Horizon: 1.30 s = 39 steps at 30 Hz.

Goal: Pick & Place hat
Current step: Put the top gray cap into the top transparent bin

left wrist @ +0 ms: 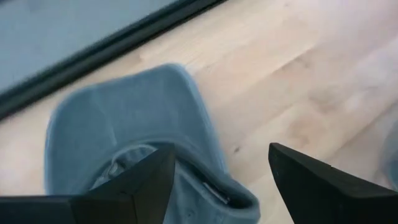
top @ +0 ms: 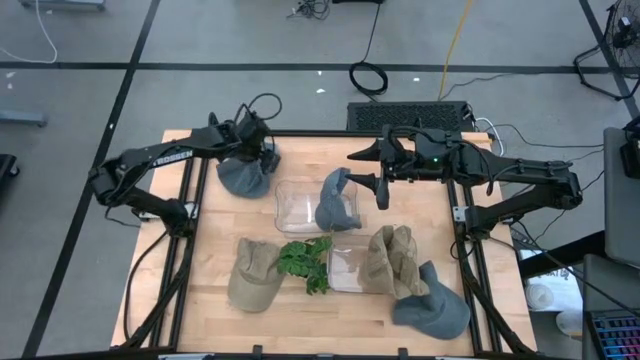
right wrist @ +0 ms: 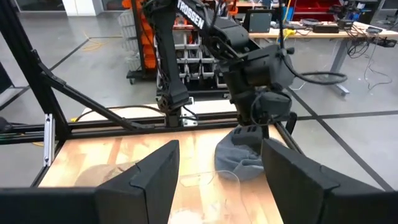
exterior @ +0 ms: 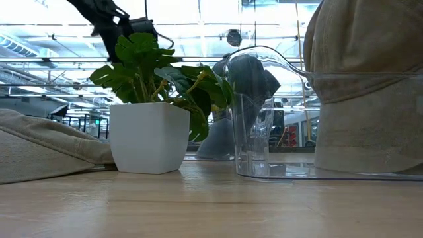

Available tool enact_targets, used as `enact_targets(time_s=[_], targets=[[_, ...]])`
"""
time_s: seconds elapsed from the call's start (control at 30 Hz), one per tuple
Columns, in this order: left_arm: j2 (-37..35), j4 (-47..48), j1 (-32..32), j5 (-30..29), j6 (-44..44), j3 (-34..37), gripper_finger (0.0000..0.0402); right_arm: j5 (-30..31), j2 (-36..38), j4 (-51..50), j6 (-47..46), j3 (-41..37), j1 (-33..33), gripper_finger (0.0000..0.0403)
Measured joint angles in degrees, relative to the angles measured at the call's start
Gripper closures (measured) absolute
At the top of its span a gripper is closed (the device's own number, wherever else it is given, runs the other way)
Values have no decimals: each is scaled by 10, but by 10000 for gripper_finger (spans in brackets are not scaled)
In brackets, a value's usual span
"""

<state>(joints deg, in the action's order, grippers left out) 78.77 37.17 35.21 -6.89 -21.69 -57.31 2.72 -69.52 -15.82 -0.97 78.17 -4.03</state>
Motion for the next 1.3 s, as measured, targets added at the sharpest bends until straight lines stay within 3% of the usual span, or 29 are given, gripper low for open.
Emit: enact_targets(time_s=[0.27,0.37,0.8,0.93,1.17,1.3], targets=[[63,-30,15,6,-58,0,135,0,0,1,1,0,0,186],[85,-48,15,25,-58,0,135,0,0,1,2,0,0,186],[171,-67,21,9,-76,0,140,0,0,1,6,0,0,186],[169,-68,22,9,-91,0,191,0,0,1,6,0,0,186],[147,-65,22,12,-86,0,368,0,0,1,6,0,0,186],[135,-61,24,20,-85,0,384,0,0,1,6,0,0,186]])
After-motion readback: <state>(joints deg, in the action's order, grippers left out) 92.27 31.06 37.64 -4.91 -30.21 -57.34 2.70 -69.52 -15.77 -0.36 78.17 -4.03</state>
